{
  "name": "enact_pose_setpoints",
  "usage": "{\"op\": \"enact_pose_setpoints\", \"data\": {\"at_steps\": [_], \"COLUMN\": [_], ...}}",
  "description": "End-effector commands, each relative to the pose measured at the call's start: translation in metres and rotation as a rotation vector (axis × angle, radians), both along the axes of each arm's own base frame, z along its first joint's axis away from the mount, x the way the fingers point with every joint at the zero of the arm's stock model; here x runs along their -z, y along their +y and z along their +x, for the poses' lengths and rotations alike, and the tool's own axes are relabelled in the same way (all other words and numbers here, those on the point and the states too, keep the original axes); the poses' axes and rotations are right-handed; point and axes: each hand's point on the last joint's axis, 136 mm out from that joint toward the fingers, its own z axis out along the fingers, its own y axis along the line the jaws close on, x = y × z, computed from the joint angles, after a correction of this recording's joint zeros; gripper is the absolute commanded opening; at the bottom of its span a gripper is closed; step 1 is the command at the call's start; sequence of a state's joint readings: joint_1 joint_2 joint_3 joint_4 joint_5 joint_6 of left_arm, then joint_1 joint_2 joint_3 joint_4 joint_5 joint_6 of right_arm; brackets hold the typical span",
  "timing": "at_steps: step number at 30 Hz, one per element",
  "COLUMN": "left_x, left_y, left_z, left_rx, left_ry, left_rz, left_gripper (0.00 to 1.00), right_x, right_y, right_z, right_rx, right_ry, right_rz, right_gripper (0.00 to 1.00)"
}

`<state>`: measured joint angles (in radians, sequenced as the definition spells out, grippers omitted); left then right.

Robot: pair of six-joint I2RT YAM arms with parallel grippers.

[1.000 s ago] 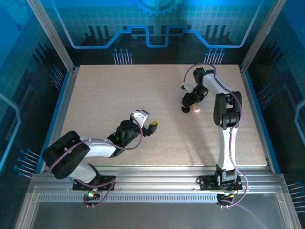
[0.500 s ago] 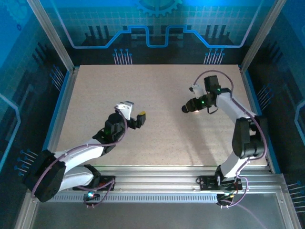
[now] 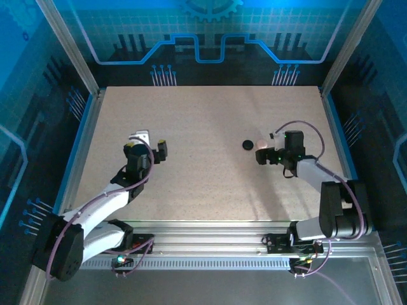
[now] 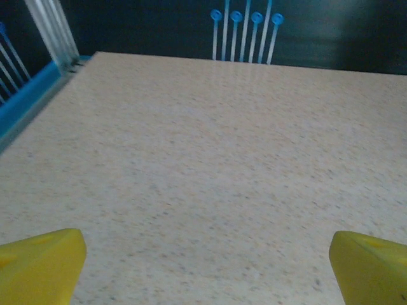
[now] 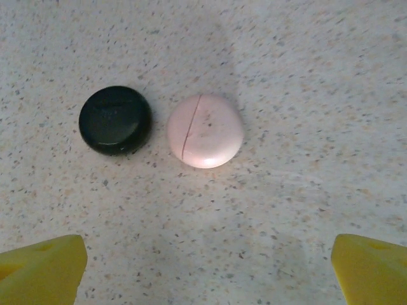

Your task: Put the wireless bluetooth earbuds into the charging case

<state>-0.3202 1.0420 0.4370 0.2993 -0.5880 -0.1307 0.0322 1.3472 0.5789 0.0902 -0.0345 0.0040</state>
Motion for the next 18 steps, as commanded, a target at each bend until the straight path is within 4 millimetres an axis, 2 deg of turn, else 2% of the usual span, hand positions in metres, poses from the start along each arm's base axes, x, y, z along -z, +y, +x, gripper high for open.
{"op": "enact_pose_setpoints", "data": {"at_steps": [1, 5, 9, 11, 16, 18], "left_x": [0.014, 0.043, 0.038, 0.036, 0.037, 0.046], "left_y": [0.033, 0.047, 0.056, 0.057, 0.040, 0.037], "left_z": [-0.010, -0.018, -0.011, -0.002, 0.031, 0.042], "left_rx": [-0.103, -0.116, -0.126, -0.105, 0.004, 0.027], "left_ry": [0.008, 0.032, -0.035, -0.062, -0.090, -0.060], "left_rz": [0.068, 0.043, 0.036, 0.006, 0.006, 0.029], "left_gripper": [0.99, 0.99, 0.99, 0.99, 0.99, 0.99], "right_x": [-0.021, -0.032, -0.040, -0.040, -0.048, -0.051], "right_y": [-0.016, -0.016, -0.023, -0.029, -0.042, -0.045], "right_z": [0.012, 0.009, 0.004, -0.002, -0.011, -0.011], "right_rx": [0.066, 0.058, 0.083, 0.102, 0.134, 0.141], "right_ry": [-0.146, -0.238, -0.301, -0.313, -0.385, -0.405], "right_rz": [-0.018, -0.026, -0.055, -0.068, -0.052, -0.033], "right_gripper": [1.00, 1.00, 1.00, 1.00, 1.00, 1.00]}}
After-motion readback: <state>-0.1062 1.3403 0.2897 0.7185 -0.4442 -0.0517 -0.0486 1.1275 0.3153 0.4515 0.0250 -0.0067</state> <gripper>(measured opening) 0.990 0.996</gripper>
